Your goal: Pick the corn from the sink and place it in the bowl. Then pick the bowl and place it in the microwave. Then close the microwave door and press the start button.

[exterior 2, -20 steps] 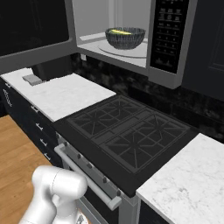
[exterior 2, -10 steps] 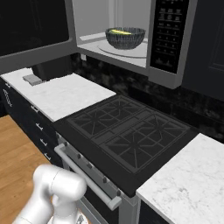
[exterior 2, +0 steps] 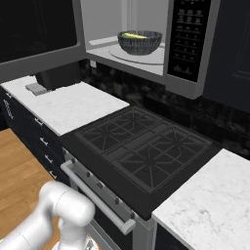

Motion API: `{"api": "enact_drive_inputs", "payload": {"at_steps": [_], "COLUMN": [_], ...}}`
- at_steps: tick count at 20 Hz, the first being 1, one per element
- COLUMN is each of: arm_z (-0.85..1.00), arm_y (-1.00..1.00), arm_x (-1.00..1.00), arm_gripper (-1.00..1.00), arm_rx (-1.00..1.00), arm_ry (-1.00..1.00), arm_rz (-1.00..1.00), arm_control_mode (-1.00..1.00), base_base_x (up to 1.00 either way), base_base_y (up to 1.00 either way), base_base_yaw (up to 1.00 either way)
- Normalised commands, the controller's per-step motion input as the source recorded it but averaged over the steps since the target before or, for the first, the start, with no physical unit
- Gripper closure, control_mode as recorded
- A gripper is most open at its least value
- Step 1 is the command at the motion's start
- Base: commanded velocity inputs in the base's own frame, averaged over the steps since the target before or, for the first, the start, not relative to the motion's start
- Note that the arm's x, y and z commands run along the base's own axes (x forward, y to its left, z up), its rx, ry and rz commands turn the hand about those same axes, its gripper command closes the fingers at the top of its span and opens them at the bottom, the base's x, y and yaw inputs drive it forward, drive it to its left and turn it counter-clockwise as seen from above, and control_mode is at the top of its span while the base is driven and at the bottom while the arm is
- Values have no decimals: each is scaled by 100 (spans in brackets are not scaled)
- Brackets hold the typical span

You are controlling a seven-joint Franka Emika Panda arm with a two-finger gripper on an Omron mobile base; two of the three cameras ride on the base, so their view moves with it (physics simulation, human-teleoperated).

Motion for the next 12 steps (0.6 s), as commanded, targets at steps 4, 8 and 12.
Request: {"api": "enact_drive_inputs", "payload": {"at_steps": [4, 8, 12], "arm_z": [-36, -21, -7], "arm_y": [48, 11, -23], "arm_x": [64, 72, 88], "arm_gripper": [-100, -100, -100], "arm_rx": [0, 0, 0], "arm_ry": [0, 0, -1], "arm_rz": [-7, -2, 0], "arm_control_mode": [-100, -100, -100], "base_base_x": [0, 0, 0], "base_base_y": [0, 0, 0], "base_base_yaw": [0, 0, 0]}}
